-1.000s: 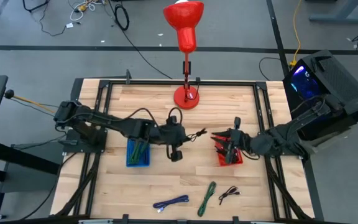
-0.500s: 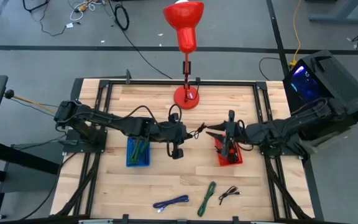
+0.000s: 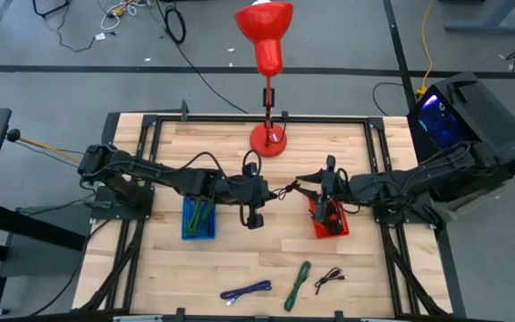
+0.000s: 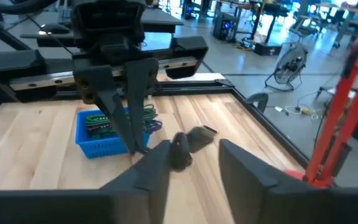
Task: Pick & Place USB Port
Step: Put the black charger cable into the red bin
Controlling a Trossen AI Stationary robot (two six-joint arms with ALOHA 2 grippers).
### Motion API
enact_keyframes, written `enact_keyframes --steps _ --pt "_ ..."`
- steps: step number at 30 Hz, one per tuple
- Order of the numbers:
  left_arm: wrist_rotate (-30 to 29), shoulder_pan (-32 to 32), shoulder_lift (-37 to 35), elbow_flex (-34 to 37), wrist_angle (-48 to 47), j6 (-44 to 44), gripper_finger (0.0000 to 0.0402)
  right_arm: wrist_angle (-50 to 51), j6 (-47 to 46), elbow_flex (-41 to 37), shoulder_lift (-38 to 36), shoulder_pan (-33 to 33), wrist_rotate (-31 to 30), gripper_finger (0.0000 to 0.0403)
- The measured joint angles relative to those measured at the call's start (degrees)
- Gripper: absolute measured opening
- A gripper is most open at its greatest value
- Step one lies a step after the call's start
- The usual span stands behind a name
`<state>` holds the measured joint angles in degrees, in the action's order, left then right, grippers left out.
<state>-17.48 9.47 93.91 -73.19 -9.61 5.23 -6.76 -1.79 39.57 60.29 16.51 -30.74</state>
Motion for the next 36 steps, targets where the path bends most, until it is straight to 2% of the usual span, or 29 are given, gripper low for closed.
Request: enact_keyframes --steps 2,4,6,13,19,24,28,36 --pt "0.0 0.0 0.0 0.0 0.0 0.0 0.0002 -1.9 1.6 0.0 1.3 0.0 1.1 0.0098" --pt "-0.1 0.0 0.0 0.0 -0.5 0.0 0.0001 -3.8 2.5 0.0 2.6 0.0 1.3 0.0041" --pt "-0.6 0.0 0.1 0.0 -0.7 0.0 0.0002 -5.2 3.8 0.0 3.7 0.0 0.8 0.0019" --pt "-3.4 -0.1 0.1 0.0 -0.5 -0.1 0.0032 -2.8 5.4 0.0 2.0 0.0 -1.4 0.0006" --pt "-3.4 0.0 0.0 0.0 -1.1 -0.2 0.0055 8.9 -0.1 0.0 -3.2 0.7 -4.3 0.0006" --pt "-6.4 0.0 -0.3 0.0 -1.2 -1.8 0.0067 20.8 -8.3 0.0 -7.3 2.5 -5.2 0.0005" --pt "-9.6 0.0 -0.3 0.0 -1.7 -2.1 0.0074 32.1 -16.8 0.0 -11.2 3.3 -2.1 0.0005" --pt "-10.8 0.0 -0.3 0.0 -5.8 -2.1 0.0076 49.4 -36.6 0.0 -15.3 6.1 7.3 0.0005"
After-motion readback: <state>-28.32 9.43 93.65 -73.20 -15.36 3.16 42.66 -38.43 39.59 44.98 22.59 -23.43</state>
